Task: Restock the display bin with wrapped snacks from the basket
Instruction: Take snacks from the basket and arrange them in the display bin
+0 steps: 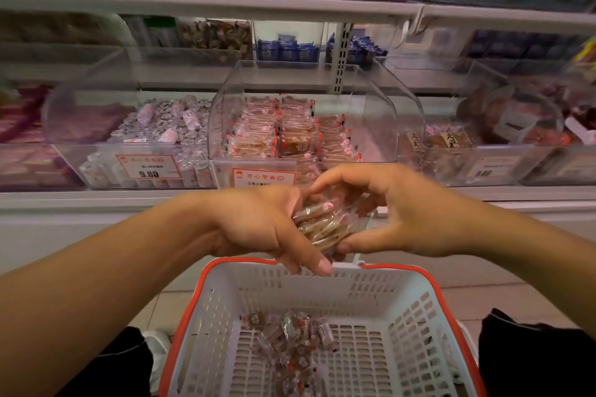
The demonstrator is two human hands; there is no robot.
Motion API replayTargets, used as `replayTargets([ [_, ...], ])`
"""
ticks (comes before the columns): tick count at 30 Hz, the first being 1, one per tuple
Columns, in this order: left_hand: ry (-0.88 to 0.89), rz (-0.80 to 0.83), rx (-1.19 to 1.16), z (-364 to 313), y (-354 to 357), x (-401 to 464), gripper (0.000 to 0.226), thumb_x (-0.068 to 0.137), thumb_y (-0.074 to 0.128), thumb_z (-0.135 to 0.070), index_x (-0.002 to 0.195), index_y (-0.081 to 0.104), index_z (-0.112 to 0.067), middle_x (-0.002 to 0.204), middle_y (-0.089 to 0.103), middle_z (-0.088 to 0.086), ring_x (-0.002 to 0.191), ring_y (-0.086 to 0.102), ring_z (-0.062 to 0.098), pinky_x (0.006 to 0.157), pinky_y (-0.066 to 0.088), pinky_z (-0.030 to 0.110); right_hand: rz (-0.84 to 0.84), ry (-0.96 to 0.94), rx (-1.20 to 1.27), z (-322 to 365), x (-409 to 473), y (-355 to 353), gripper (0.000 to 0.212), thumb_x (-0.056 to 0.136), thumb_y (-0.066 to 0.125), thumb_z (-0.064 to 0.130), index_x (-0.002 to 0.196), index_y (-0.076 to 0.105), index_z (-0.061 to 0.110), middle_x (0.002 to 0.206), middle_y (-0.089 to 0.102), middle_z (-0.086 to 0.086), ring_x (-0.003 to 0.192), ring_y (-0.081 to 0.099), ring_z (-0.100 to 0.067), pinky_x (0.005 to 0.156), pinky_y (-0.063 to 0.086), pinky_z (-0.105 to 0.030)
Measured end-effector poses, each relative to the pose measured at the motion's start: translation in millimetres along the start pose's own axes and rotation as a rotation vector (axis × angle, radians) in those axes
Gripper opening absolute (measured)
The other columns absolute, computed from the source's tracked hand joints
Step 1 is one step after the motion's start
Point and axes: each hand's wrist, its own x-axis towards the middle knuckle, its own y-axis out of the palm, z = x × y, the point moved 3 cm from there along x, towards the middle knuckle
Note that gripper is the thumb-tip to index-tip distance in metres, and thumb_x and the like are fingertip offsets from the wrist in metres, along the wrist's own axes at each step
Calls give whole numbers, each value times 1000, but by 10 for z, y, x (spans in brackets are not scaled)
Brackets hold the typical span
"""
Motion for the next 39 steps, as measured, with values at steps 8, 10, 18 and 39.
replayTargets([
  [8, 21, -271, 307, -118, -15, -38, 67, 65, 81, 7, 116, 44, -17, 90, 67, 8, 73, 61, 19, 59, 45, 35, -80, -191, -306, 220, 26, 10, 43, 73, 84, 27, 112, 67, 25, 98, 64, 13, 88, 59, -5, 77, 47, -20],
  [10, 41, -274, 298, -132, -38, -79, 69, 65, 82, 8, 115, 42, -20, 85, 66, 5, 66, 59, 14, 51, 45, 29, -74, -189, -339, 262, 35, 8, 39, 72, 83, 28, 108, 67, 26, 93, 64, 16, 84, 59, -3, 73, 47, -20],
  [18, 494, -926, 363, -477, -724, -462, 20, 83, 73, -33, 98, 62, -28, 88, 71, -8, 85, 68, 2, 69, 55, 14, -286, 105, -195, 131, 507, -640, 26, 71, 84, 31, 92, 69, 27, 78, 72, 10, 67, 66, -5, 61, 53, -22],
  [39, 216, -902, 1367, -283, -840, -208, 24, 100, 38, -26, 116, 54, -17, 112, 62, 4, 102, 56, 25, 89, 46, 42, -87, 241, -545, -500, 1448, -296, 69, 76, 83, 38, 137, 58, 21, 135, 58, -4, 118, 54, -20, 94, 41, -28],
])
